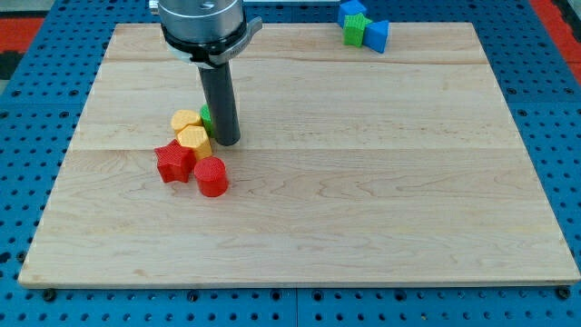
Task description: Place the blue triangle right to the green circle
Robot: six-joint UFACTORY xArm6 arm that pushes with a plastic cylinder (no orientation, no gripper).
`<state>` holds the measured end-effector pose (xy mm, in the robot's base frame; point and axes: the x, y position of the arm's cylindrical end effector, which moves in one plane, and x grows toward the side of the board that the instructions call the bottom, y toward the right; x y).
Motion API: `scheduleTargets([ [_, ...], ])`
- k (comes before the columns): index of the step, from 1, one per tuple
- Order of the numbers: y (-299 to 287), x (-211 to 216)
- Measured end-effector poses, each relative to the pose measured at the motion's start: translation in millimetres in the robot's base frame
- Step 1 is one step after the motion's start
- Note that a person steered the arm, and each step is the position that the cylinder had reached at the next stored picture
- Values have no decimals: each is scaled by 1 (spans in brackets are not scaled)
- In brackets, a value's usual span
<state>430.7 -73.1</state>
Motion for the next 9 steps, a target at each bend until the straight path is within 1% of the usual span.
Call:
scheduleTargets([
  [1, 84, -38],
  [2, 219, -57],
  [3, 311, -137],
  [4, 272, -218],
  [5, 181, -236],
  [6, 126, -167],
  [7, 115, -140],
  [8, 123, -142],
  [9, 228, -102],
])
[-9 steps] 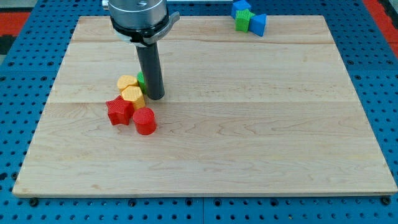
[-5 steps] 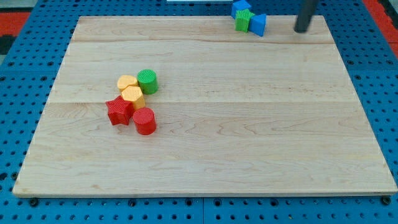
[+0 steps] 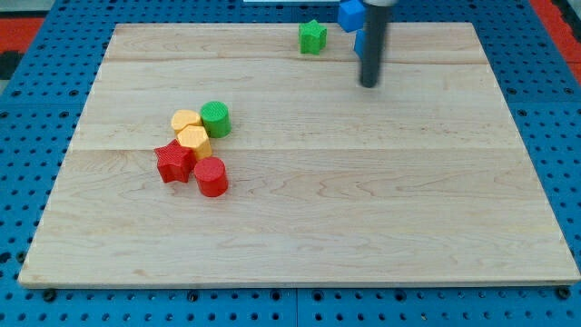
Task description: Place the blue triangle right to the green circle
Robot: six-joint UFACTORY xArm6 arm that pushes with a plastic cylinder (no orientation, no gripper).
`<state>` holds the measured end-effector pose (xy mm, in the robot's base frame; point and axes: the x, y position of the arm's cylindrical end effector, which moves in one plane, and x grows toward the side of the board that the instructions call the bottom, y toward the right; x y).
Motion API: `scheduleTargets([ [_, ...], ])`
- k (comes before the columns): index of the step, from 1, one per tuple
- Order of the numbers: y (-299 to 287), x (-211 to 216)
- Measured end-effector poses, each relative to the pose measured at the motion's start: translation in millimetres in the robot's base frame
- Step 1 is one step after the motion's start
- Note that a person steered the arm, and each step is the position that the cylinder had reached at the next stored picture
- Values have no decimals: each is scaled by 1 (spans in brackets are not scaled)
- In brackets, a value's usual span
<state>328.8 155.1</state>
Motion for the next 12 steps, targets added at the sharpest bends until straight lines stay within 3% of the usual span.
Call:
scheduleTargets([
  [2, 10, -137],
  [3, -19, -112],
  [5, -61, -4],
  [6, -22, -27],
  [7, -49, -44],
  [9, -149, -13],
  [11, -204, -11],
  [12, -207, 27],
])
